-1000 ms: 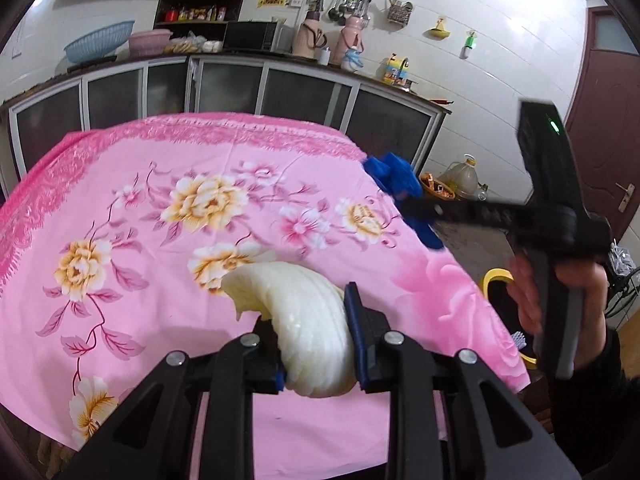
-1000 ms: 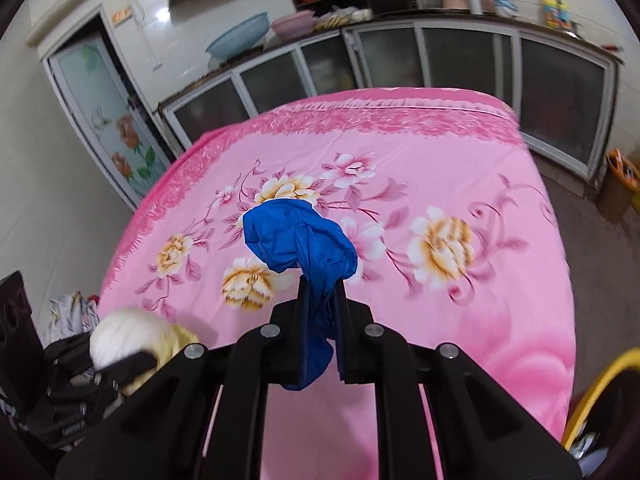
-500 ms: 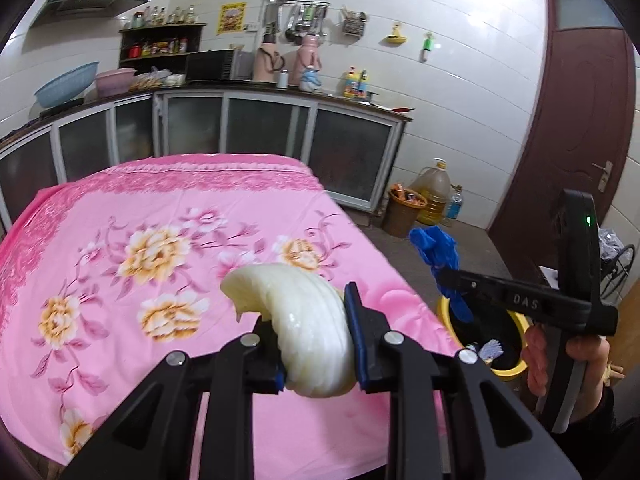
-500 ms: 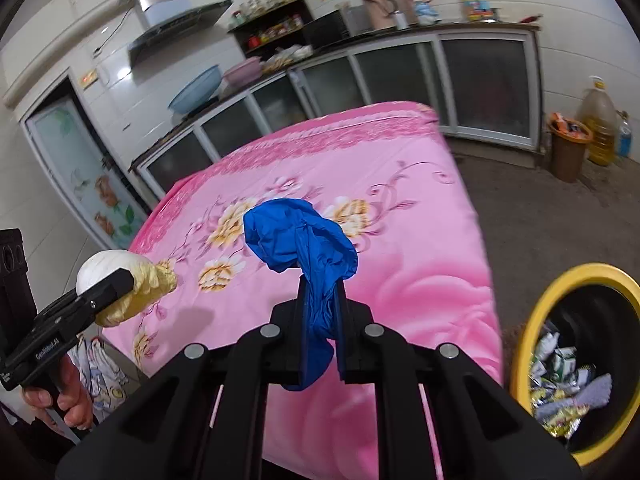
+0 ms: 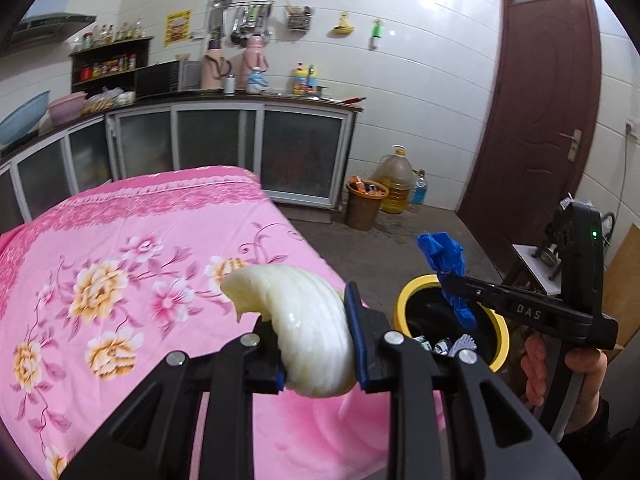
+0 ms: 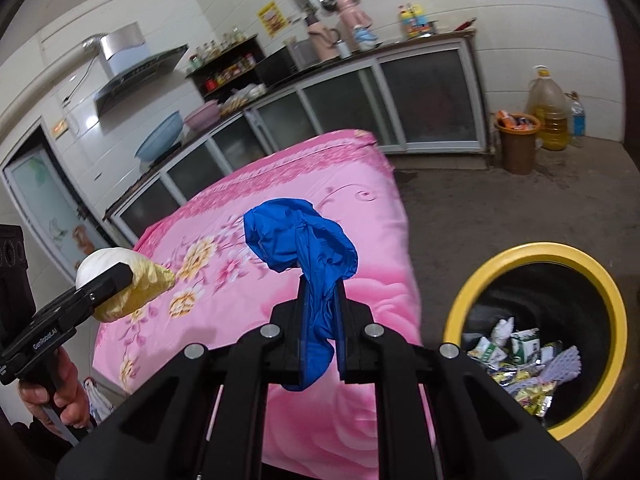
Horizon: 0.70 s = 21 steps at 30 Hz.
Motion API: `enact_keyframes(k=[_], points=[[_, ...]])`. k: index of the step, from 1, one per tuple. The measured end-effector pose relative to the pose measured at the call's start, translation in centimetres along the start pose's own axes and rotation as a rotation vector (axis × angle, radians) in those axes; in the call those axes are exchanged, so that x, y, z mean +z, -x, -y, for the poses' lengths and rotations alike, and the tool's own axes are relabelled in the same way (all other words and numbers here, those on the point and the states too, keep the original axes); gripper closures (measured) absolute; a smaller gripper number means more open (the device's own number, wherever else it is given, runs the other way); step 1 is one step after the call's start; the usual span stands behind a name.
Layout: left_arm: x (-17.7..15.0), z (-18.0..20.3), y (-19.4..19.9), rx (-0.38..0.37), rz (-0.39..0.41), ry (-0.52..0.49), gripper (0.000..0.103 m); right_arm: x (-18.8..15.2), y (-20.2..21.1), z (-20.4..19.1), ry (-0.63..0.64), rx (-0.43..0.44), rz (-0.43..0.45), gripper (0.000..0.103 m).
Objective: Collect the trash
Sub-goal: 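Carry the cabbage leaf and blue glove over the yellow bin with both grippers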
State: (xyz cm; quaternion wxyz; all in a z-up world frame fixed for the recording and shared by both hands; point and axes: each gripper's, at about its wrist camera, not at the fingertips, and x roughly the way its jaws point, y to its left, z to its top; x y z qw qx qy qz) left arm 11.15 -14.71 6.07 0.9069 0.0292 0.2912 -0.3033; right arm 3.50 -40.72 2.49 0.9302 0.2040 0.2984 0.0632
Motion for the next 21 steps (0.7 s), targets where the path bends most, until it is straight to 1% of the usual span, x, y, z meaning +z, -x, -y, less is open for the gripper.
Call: enact_keyframes(k=[6, 9, 11, 15, 21], points=[[0.9, 3.0, -2.2, -0.047, -0.013, -0.054, 0.080, -0.5, 1.8, 3.7, -0.063, -0.060, 0.036, 0.092], [1.2, 4.7, -3.8, -0.073, -0.020, -0.084, 0.080, -0.9, 2.6, 6.0, -0.095, -0.116, 0.056, 0.092], [1.4, 5.9, -5.3, -0.099, -0.035, -0.096, 0.080, -1.2, 3.2, 7.6, -0.124, -0.147, 0.063, 0.092], [1.6, 8.2, -8.2, -0.153, -0.057, -0.120, 0.080, -2.0, 4.2, 10.6, -0.172, -0.241, 0.080, 0.092], [1.9, 12.1, -12.6, -0.217, -0.100, -0.158, 0.080, -3.2, 4.9, 14.5, -0.239, -0.327, 0.074, 0.092]])
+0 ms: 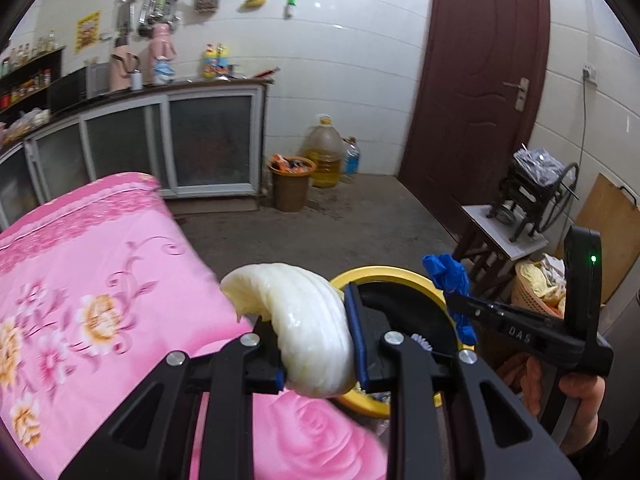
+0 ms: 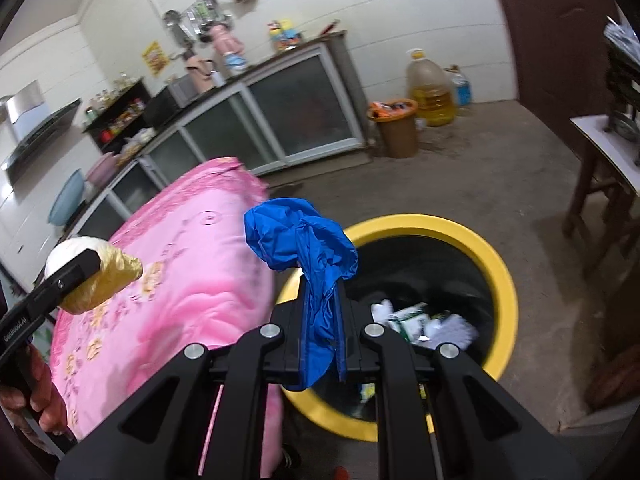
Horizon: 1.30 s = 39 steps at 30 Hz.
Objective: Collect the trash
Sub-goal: 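Carry the cabbage leaf and blue glove over the yellow bin with both grippers, then open both grippers to drop the leaf and glove into the bin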
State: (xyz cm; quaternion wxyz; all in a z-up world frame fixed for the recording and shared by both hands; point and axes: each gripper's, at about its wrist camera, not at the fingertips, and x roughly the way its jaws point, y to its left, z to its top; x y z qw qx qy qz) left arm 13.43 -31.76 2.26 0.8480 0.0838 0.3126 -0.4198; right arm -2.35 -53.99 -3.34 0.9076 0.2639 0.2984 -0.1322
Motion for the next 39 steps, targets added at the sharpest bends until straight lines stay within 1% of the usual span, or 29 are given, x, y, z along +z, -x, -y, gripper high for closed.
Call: enact_keyframes(k=[2, 6, 11, 14, 18, 19, 20, 21, 22, 23, 24, 25, 27, 33, 37, 39], points=[[0.3, 0.9, -2.0, -0.026, -0.019, -0.010, 0.080, -0.1, -0.6, 1.4, -0.024, -0.020, -0.018, 0.092], [0.7, 2.7, -5.9, -0.049, -0.058, -0.031, 0.080, -0.8, -1.7, 3.3, -0.047, -0.072, -0.040, 0.092], [0.8, 3.7, -11.0, -0.147, -0.165, 0.008, 0.080, -1.7, -3.1, 5.4, -0.097, -0.076, -0.090, 0.092], [1.2, 3.8, -13.2, -0.188, -0.210, 0.052, 0.080, -1.9, -3.6, 5.9, -0.110, -0.076, -0.107, 0.092], [1.8, 3.9, -14.1, -0.193, -0.218, 0.074, 0.080, -2.2, -4.0, 6.8, -0.131, -0.073, -0.128, 0.091], [1.9, 3.9, -14.0, -0.197, -0.216, 0.084, 0.079, -2.3, -4.0, 7.1, -0.141, -0.074, -0.127, 0.091], [2.1, 3.8, -13.9, -0.195, -0.211, 0.092, 0.072, -2.4, -4.0, 7.4, -0.149, -0.081, -0.126, 0.089], [2.2, 3.5, -13.6, -0.189, -0.205, 0.097, 0.067, -2.4, -4.0, 7.7, -0.158, -0.087, -0.125, 0.083], [2.4, 3.3, -13.3, -0.179, -0.194, 0.106, 0.053, -2.5, -3.9, 8.2, -0.175, -0.093, -0.125, 0.075], [2.5, 3.0, -13.0, -0.173, -0.179, 0.123, 0.044, -2.5, -3.8, 8.5, -0.192, -0.096, -0.122, 0.070], [2.7, 2.8, -12.9, -0.171, -0.172, 0.135, 0.043, -2.5, -3.7, 8.8, -0.206, -0.098, -0.117, 0.060], [2.8, 2.7, -12.8, -0.176, -0.170, 0.143, 0.043, -2.6, -3.4, 9.1, -0.217, -0.101, -0.108, 0.058], [3.1, 2.6, -12.4, -0.184, -0.160, 0.150, 0.042, -2.5, -2.9, 9.3, -0.219, -0.109, -0.098, 0.058], [3.8, 2.3, -9.7, -0.184, -0.111, 0.131, 0.042, -2.1, -1.3, 8.5, -0.203, -0.114, -0.083, 0.058], [3.8, 1.4, -7.1, -0.188, -0.074, 0.142, 0.042, -1.6, 0.2, 7.4, -0.193, -0.114, -0.055, 0.058], [3.6, 0.5, -5.5, -0.171, -0.049, 0.152, 0.042, -1.4, 1.1, 6.9, -0.179, -0.119, -0.037, 0.058]])
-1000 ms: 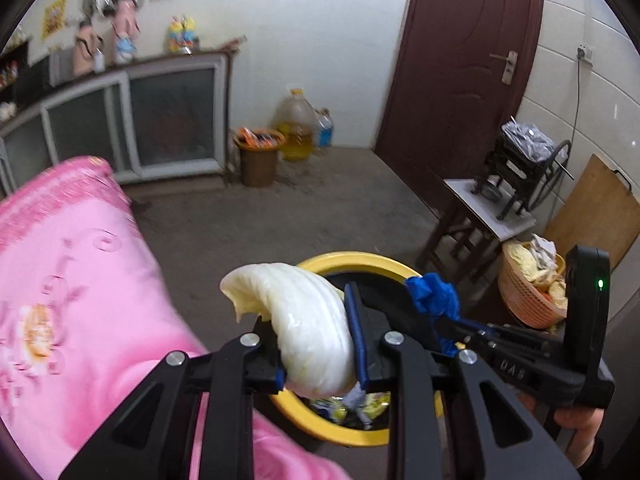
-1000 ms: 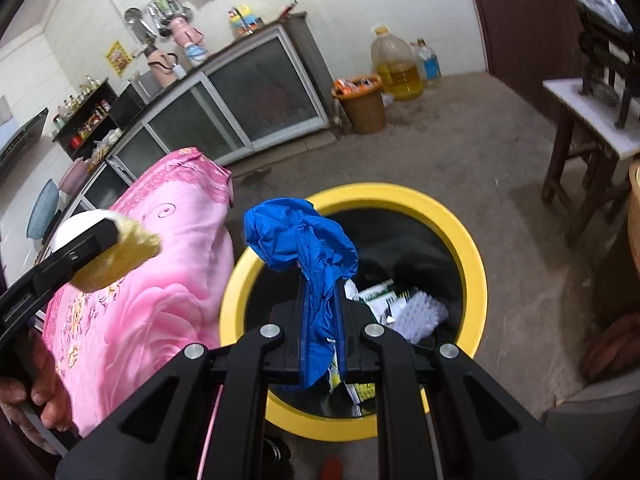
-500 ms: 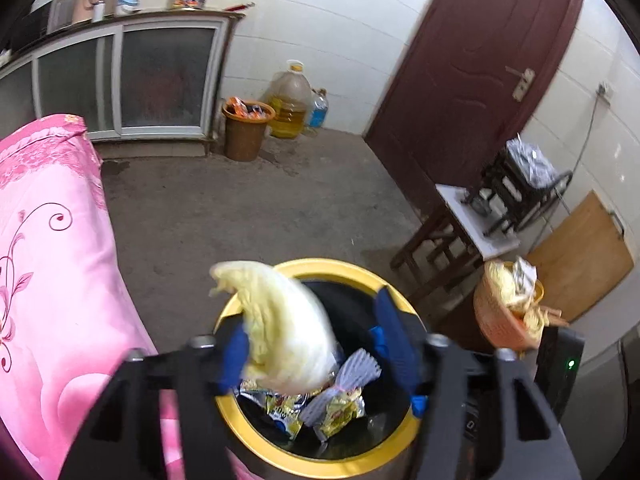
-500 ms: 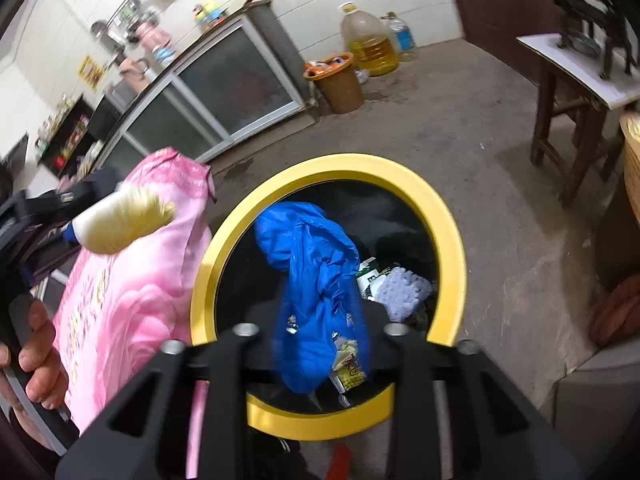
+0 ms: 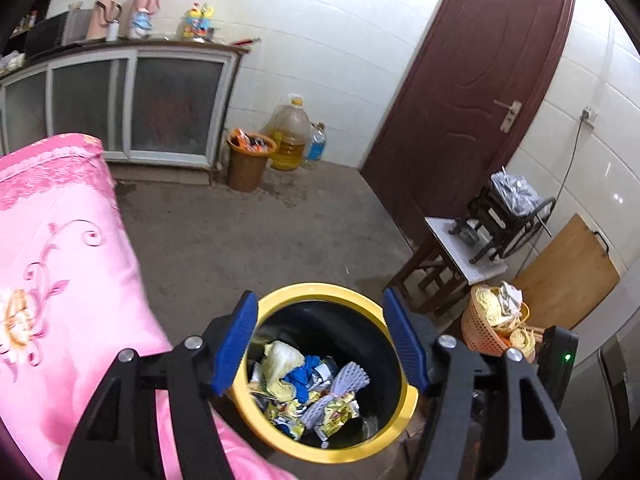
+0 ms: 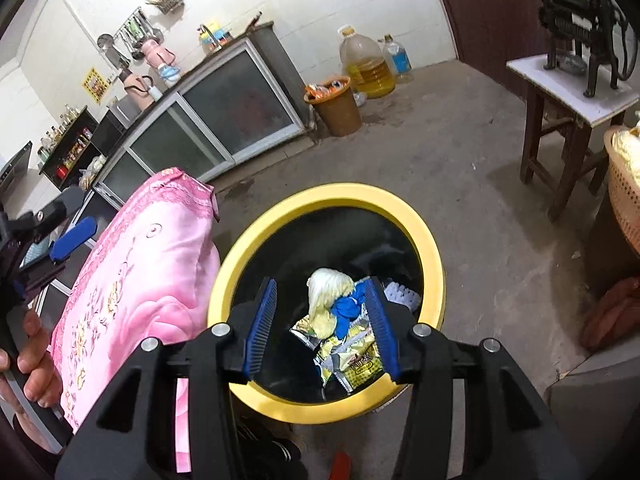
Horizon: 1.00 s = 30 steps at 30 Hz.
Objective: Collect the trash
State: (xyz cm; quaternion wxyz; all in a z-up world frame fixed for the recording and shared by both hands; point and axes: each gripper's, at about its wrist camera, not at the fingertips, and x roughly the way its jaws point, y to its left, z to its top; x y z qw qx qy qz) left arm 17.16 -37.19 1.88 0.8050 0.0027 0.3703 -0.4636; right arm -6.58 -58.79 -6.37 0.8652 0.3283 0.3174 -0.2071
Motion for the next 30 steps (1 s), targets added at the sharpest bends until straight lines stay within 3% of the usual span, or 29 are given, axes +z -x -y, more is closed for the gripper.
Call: enact_keyframes(k=[7, 12, 15, 18, 21, 24, 30], points=[[-2.4, -4.0, 8.0, 0.094, 0.108, 0.041, 0.042, -0.5, 2.9, -4.1, 0.085, -0.041, 0.082, 0.057], [-6.0, -6.8, 15.3, 0.233, 0.184, 0.040, 0.042, -2.5, 4.4, -10.0, 0.188, 0.061, 0.113, 0.049], [-8.8, -8.1, 19.6, 0.315, 0.223, 0.059, 0.040, -4.3, 5.0, -14.1, 0.242, 0.165, 0.122, 0.034], [-12.0, -9.3, 24.1, 0.401, 0.283, 0.091, 0.025, -5.9, 5.6, -17.8, 0.289, 0.251, 0.118, 0.027], [-14.8, -9.1, 27.9, 0.502, 0.363, 0.077, 0.009, -8.0, 6.7, -21.9, 0.350, 0.295, 0.171, 0.016], [-16.9, -8.6, 30.7, 0.581, 0.418, 0.058, 0.008, -9.7, 7.7, -24.5, 0.404, 0.287, 0.254, 0.009], [-20.1, -9.3, 33.6, 0.715, 0.439, 0.136, 0.008, -13.5, 9.5, -26.9, 0.422, 0.149, 0.446, 0.008]])
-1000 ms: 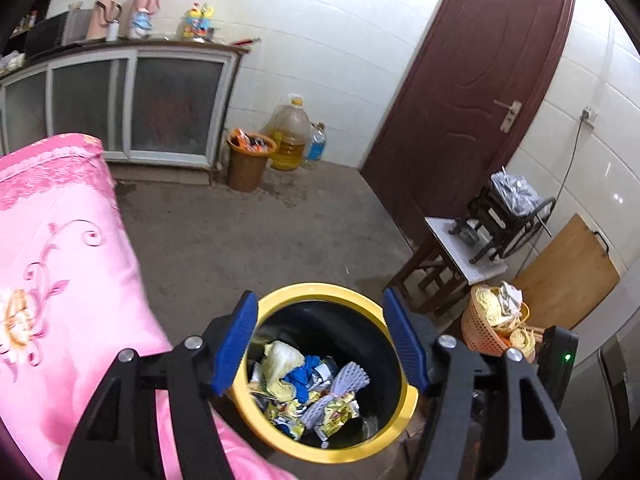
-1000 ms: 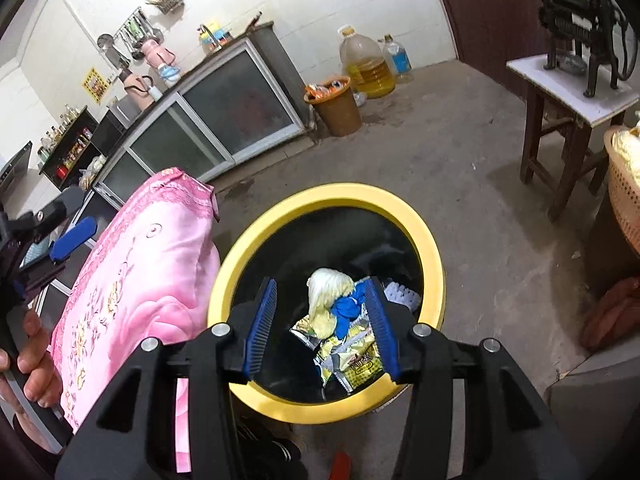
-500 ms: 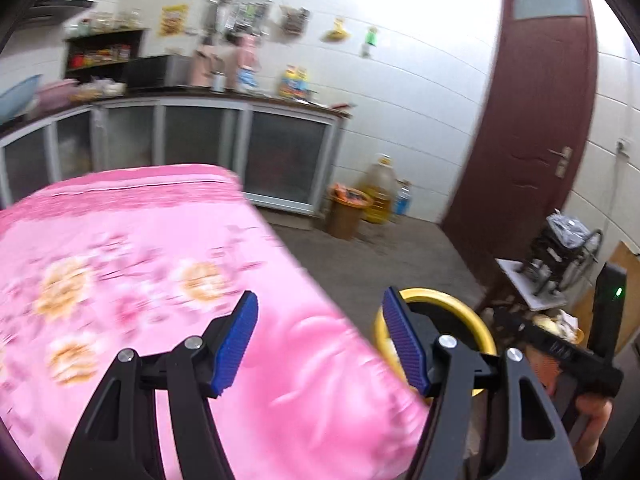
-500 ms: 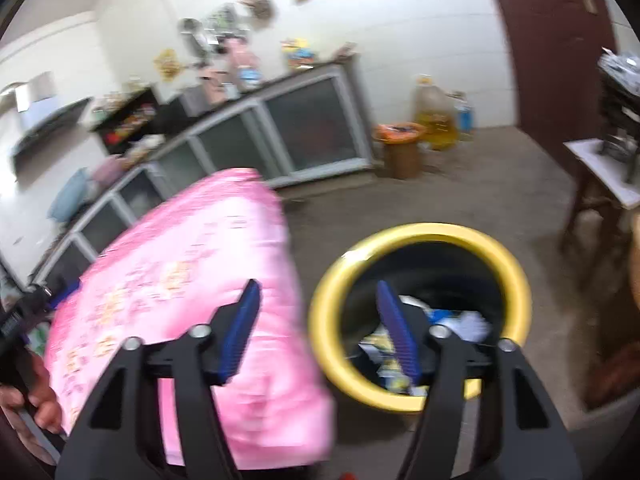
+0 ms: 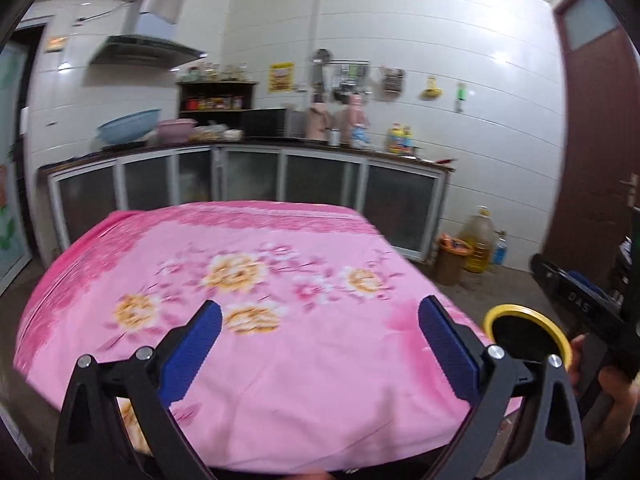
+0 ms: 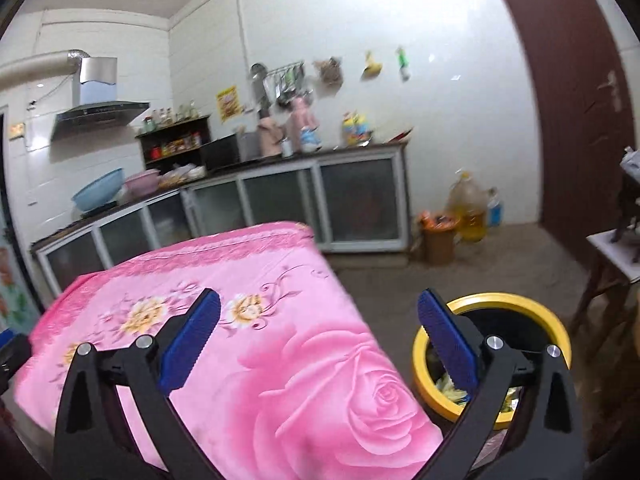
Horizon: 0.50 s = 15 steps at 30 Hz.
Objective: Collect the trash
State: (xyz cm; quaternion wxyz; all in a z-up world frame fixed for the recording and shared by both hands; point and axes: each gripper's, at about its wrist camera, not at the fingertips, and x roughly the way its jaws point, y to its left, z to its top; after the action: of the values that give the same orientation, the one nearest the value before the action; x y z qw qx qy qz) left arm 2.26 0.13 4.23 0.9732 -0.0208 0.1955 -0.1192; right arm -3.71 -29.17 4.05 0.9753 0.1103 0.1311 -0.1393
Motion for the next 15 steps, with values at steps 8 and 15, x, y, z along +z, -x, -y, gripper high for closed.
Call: enact_keyframes(k=[8, 15], points=[[-2.9, -3.2, 0.3, 0.177, -0.062, 0.073, 0.008, -3.4, 0.5, -1.3, 0.015, 0.006, -0.079, 0.008], [-4.8, -3.4, 1.0, 0.217, -0.069, 0.095, 0.008, -5.4, 1.5, -3.0, 0.109, 0.019, -0.063, 0.008]])
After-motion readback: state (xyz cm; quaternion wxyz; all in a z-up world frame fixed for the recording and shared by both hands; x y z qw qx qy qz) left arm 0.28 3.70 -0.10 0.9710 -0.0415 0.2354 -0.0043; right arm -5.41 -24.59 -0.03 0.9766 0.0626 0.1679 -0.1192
